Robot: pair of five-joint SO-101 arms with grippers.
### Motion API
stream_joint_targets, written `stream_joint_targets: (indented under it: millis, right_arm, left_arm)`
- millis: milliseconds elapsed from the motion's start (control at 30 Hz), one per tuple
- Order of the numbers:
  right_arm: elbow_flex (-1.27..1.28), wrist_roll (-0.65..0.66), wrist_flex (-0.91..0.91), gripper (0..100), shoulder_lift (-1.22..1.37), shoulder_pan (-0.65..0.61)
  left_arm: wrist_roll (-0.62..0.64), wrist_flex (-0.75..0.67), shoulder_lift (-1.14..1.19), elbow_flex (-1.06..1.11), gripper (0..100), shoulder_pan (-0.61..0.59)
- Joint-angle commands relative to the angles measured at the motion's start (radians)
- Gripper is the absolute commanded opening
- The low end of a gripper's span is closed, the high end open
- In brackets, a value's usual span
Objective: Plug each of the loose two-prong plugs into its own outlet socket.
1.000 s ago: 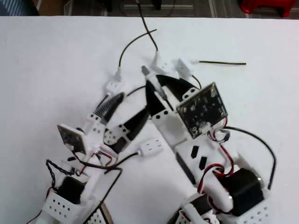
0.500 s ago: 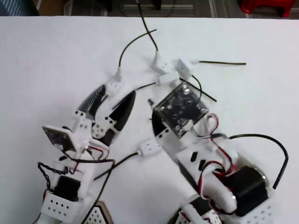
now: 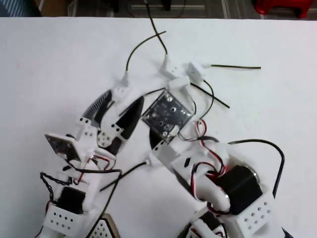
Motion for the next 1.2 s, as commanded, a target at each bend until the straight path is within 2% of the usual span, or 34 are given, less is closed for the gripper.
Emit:
stream_joint_targets:
  millis: [0, 167, 500, 767, 900, 1167]
  right_arm:
    - [-0.008, 0.008, -0.042, 1.9, -0.002, -0.087]
    - [-0.008, 0.008, -0.059, 1.9, -0.001, -0.101]
    - [-0.132, 0.008, -0.038, 1.9, -0.001, -0.102]
    - [-0.198, 0.008, 0.022, 1.9, 0.136, -0.097]
    - [-0.226, 0.008, 0.025, 1.9, 0.117, -0.097]
    - [-0.419, 0.037, 0.208, 1.9, 0.128, -0.091]
  left_arm:
    - [0.003, -0.014, -0.008, -0.023, 29, 0.050]
    - [0.002, -0.021, -0.008, 0.006, 29, 0.094]
    - [0.002, -0.015, -0.008, 0.008, 29, 0.093]
    - [-0.003, -0.015, -0.008, 0.008, 29, 0.085]
    - [-0.005, -0.015, -0.008, 0.008, 29, 0.085]
    - [-0.005, -0.015, -0.008, 0.008, 29, 0.085]
